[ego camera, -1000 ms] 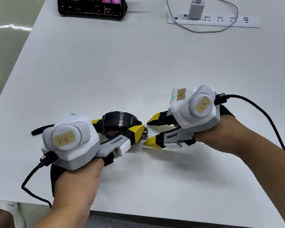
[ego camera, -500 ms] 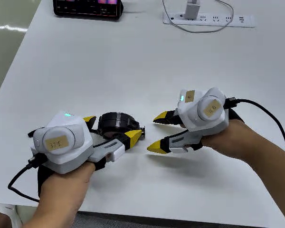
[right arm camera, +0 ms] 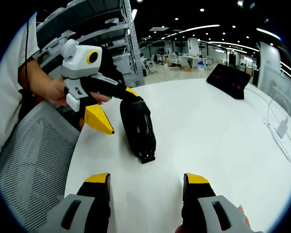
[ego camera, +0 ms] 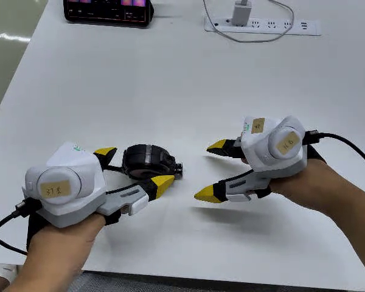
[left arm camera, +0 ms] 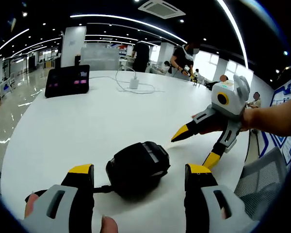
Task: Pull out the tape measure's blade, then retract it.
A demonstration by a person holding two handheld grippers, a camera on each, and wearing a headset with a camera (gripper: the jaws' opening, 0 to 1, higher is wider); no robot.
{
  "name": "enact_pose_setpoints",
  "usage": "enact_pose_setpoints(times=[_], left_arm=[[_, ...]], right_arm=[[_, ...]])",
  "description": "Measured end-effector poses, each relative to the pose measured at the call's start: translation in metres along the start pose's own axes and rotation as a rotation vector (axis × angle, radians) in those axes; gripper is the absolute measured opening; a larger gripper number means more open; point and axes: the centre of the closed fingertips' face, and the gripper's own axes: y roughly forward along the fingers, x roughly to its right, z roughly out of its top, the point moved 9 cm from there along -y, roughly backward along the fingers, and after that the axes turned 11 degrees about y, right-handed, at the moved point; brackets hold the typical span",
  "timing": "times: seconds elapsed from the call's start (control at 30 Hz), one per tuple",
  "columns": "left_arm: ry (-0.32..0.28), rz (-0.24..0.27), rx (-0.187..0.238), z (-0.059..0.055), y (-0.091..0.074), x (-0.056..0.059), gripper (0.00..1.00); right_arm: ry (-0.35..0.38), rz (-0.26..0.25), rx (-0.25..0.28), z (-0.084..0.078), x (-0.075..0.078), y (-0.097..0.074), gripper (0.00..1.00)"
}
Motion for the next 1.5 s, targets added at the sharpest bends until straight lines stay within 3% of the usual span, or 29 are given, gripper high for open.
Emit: enact_pose_setpoints(times=[0.2, 0.67, 0.93, 1.03, 1.5], left_arm=[[0.022, -0.021, 0.009, 0.002, -0.005, -0.001, 0.75], [0.081, -0.078, -0.020, 0.000, -0.018, -0.005, 0.81], [0.098, -0.093, -0.032, -0.005, -0.024, -0.007, 0.86], [0.142, -0.094, -0.043, -0.005, -0.025, -0.010, 0.87], [0.175, -0.120, -0.062, -0.007, -0.034, -0.020, 0.93]], right_arm=[[0.012, -0.021, 0.005, -0.004, 0.000, -0.010, 0.61], [0.037, -0.052, 0.034, -0.013, -0.004, -0.033, 0.71], [0.049, -0.076, 0.045, -0.020, -0.004, -0.048, 0.75], [0.057, -0.079, 0.060, -0.025, -0.006, -0.054, 0.77], [0.080, -0.116, 0.078, -0.042, -0.014, -0.071, 0.85]])
